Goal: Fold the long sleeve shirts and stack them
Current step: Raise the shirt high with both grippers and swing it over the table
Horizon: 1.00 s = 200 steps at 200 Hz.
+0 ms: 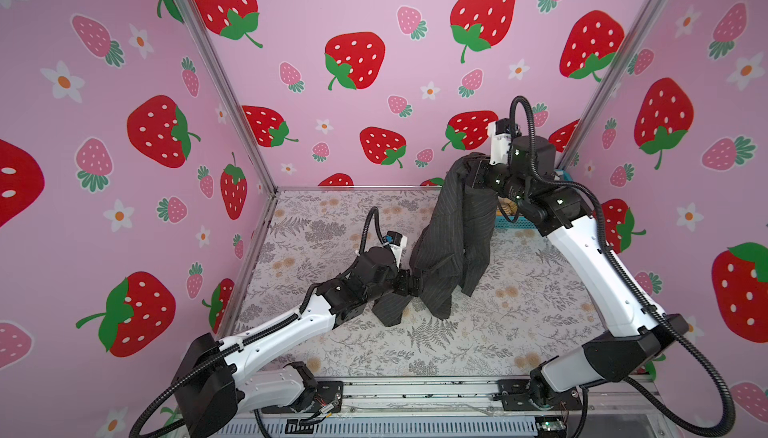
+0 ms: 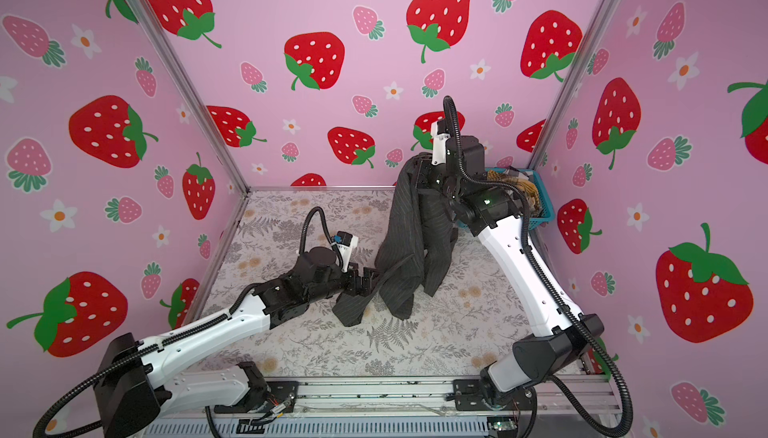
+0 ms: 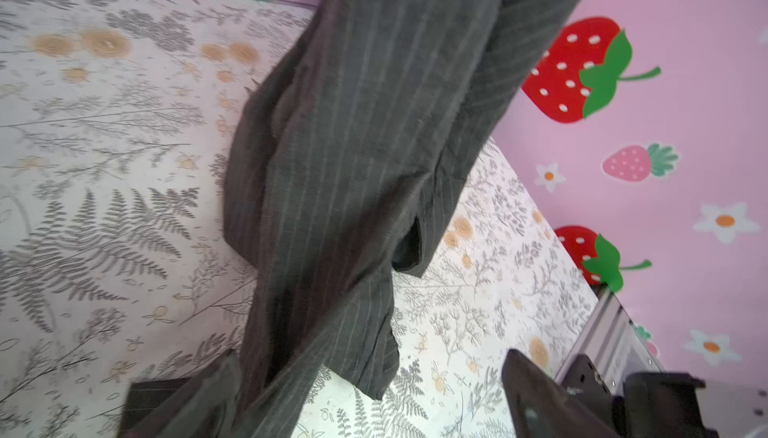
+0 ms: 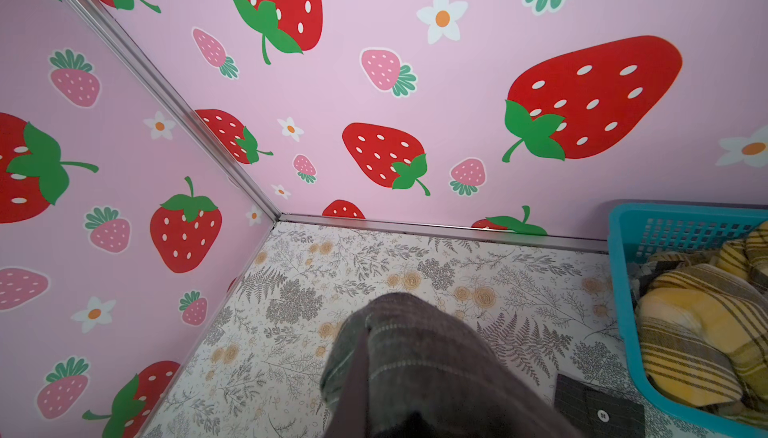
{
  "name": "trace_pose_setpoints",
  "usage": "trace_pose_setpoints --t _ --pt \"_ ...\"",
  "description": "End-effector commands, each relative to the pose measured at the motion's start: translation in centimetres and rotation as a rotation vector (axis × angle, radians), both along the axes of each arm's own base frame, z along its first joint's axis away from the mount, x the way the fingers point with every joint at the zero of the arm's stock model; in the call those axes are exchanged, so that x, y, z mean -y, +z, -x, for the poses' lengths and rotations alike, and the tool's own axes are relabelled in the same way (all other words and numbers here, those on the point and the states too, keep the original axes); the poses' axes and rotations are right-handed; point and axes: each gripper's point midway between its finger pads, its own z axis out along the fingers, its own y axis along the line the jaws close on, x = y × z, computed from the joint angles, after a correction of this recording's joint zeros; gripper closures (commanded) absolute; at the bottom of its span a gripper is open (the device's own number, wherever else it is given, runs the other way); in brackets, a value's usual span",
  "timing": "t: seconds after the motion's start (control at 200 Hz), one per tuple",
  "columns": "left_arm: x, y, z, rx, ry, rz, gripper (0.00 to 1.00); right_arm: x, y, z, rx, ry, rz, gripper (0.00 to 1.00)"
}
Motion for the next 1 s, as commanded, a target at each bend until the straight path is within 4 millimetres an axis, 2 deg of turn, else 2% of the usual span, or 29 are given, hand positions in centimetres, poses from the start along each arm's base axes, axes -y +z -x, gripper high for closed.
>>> trace_pose_setpoints --t 0.0,0.175,0.255,0.325,0.385,0.425,0.47,0.53,0.605,0.67,0.71,0.79,0.855,0.925,0.995 --pt "0.6 -2.1 -0.1 -0.009 -0.03 -0.102 0.01 0.9 2.7 0.5 0.051 -0.027 -0.037 0.99" --pt "-0.1 -6.3 -1.7 -0.05 0.039 -0.312 0.01 1.3 3.4 1.1 0.063 -0.033 -0.053 0.98" --pt "0.1 -7.3 -2.2 -0.062 0.05 -0.335 0.0 1.5 3.4 1.2 0.067 -0.039 -0.049 0.97" --pt "0.3 -7.8 -2.6 -0.073 0.069 -0.344 0.06 1.7 3.4 1.3 0.067 -0.046 -0.041 0.97" --pt "0.1 -8.1 -3.2 -0.08 0.103 -0.366 0.19 1.9 3.4 1.3 0.069 -0.054 -0.039 0.96" --pt "-0.4 -8.2 -3.7 -0.084 0.146 -0.396 0.35 2.0 3.3 1.3 0.068 -0.057 -0.036 0.96" --pt "-1.2 -8.3 -4.3 -0.084 0.198 -0.43 0.65 2.0 3.2 1.2 0.068 -0.06 -0.035 0.96" --pt "-2.5 -8.1 -5.2 -0.075 0.263 -0.47 0.99 2.1 3.0 1.1 0.063 -0.062 -0.03 0.96" --pt "-4.8 -6.6 -6.4 -0.039 0.361 -0.506 1.0 2.1 2.5 0.8 0.056 -0.067 -0.019 0.95" --pt "-7.8 -3.9 -7.9 0.016 0.477 -0.509 1.0 2.0 2.0 0.3 0.05 -0.075 -0.007 0.95" --pt "-10.5 -2.1 -8.9 0.039 0.573 -0.511 1.0 1.8 1.6 -0.2 0.044 -0.078 0.003 0.95" --pt "-17.5 2.3 -11.2 0.052 0.804 -0.488 1.0 0.5 1.0 -1.8 0.052 -0.057 0.014 0.95" --pt "-24.3 6.8 -12.6 0.077 1.018 -0.459 1.0 -2.0 1.0 -3.4 0.076 0.02 0.004 0.94" --pt "-31.4 12.6 -12.9 0.132 1.251 -0.416 1.0 -5.7 2.8 -5.0 0.137 0.141 -0.03 0.97" --pt "-37.3 18.8 -11.7 0.196 1.454 -0.338 1.0 -10.1 7.7 -4.4 0.266 0.309 -0.099 1.0"
